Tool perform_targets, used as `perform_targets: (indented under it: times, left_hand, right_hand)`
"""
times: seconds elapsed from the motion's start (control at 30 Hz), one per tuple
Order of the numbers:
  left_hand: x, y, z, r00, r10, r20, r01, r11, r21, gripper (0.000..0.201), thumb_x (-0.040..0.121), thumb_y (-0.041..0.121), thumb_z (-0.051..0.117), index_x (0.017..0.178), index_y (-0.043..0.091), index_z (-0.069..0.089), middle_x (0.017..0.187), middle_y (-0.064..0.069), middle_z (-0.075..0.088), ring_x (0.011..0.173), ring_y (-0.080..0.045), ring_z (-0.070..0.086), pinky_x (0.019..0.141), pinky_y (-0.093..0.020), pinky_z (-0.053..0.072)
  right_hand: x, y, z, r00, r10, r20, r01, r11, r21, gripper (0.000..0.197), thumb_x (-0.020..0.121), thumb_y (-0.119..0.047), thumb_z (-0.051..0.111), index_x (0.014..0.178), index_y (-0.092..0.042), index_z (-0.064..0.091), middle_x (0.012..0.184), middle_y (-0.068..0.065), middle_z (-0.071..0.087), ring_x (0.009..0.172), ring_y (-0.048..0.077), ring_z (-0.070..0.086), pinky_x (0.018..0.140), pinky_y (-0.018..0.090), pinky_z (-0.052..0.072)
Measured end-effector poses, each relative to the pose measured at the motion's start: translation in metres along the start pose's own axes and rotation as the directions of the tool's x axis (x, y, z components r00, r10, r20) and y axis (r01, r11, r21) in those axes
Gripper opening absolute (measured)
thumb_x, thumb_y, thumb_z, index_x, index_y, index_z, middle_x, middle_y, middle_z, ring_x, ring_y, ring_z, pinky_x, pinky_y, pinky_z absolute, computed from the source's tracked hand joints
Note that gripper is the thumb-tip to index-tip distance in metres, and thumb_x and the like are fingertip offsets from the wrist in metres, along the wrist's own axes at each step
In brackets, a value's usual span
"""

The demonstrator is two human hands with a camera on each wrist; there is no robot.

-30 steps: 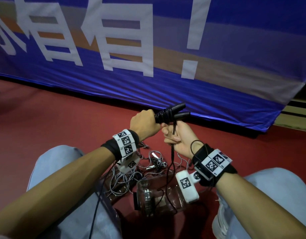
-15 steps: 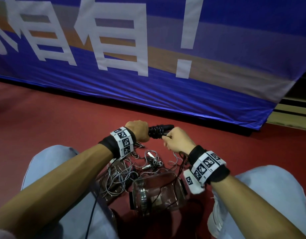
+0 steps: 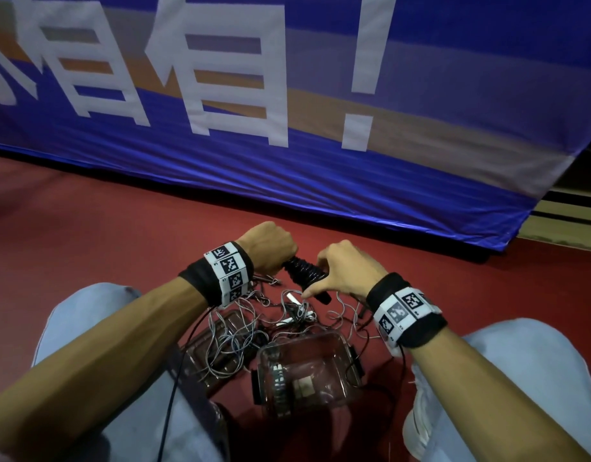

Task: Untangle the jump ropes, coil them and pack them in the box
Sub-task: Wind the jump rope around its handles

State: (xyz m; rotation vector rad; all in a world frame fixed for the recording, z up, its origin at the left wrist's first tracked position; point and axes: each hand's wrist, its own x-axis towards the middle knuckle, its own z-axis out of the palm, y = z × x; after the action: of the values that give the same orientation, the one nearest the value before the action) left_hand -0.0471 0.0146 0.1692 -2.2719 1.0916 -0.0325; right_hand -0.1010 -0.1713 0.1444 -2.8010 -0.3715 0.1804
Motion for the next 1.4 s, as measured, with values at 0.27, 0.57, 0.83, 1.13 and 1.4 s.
perform_targets:
  times: [0.27, 0.57, 0.83, 1.13, 1.4]
  left_hand:
    - [-0.003, -0.015, -0.014, 0.968, 0.112, -0.224, -0.095, 0.992, 0.085, 0.021, 0.098, 0.024, 0.051, 0.085, 0.017, 0.066, 0.084, -0.001, 0.072, 0.075, -0.026, 0.070, 0.064, -0.033, 0.046]
    - [-0.004, -0.029, 0.004, 0.756, 0.159, -0.634, -0.199, 0.980, 0.009, 0.032, 0.101, 0.028, 0.056, 0.073, 0.015, 0.066, 0.059, 0.002, 0.062, 0.047, -0.026, 0.061, 0.047, -0.031, 0.050]
    - [-0.012, -0.032, 0.002, 0.628, -0.041, -0.777, -0.133, 0.978, -0.159, 0.039, 0.105, 0.030, 0.051, 0.069, 0.019, 0.061, 0.060, 0.005, 0.059, 0.046, -0.022, 0.056, 0.045, -0.027, 0.044]
    - [-0.014, -0.017, -0.010, 0.463, -0.508, -0.726, -0.045, 0.805, -0.592, 0.044, 0.098, 0.026, 0.064, 0.056, 0.018, 0.054, 0.048, 0.006, 0.049, 0.040, -0.016, 0.036, 0.046, -0.022, 0.027]
    - [-0.009, -0.009, -0.010, 0.609, -0.680, -0.409, 0.084, 0.567, -0.819, 0.051, 0.097, 0.035, 0.055, 0.052, 0.023, 0.036, 0.045, 0.005, 0.043, 0.045, -0.025, 0.043, 0.049, -0.028, 0.031]
  right_hand:
    - [-0.002, -0.001, -0.006, 0.977, -0.043, 0.211, -0.038, 0.929, 0.369, 0.077, 0.063, -0.069, 0.086, 0.073, 0.003, 0.061, 0.058, 0.002, 0.053, 0.051, 0.015, 0.037, 0.051, 0.030, 0.025]
    - [-0.010, -0.007, -0.024, 0.875, -0.208, 0.437, -0.124, 0.776, 0.618, 0.051, 0.078, -0.052, 0.081, 0.069, -0.009, 0.055, 0.049, -0.006, 0.046, 0.043, 0.011, 0.026, 0.045, 0.024, 0.018]
    - [-0.008, -0.011, -0.017, 0.824, -0.414, 0.387, -0.190, 0.441, 0.877, 0.061, 0.079, -0.058, 0.080, 0.108, -0.004, 0.072, 0.097, 0.014, 0.077, 0.042, 0.012, 0.028, 0.039, 0.024, 0.013]
    - [-0.007, -0.003, -0.023, 0.812, -0.541, 0.219, -0.268, -0.012, 0.963, 0.076, 0.066, -0.073, 0.079, 0.098, -0.004, 0.074, 0.054, 0.020, 0.052, 0.027, -0.003, 0.034, 0.032, 0.007, 0.030]
    - [-0.013, -0.013, -0.031, 0.916, -0.367, 0.161, -0.201, -0.071, 0.977, 0.079, 0.072, -0.080, 0.065, 0.094, -0.005, 0.070, 0.051, 0.008, 0.036, 0.026, 0.006, 0.016, 0.038, 0.011, 0.033]
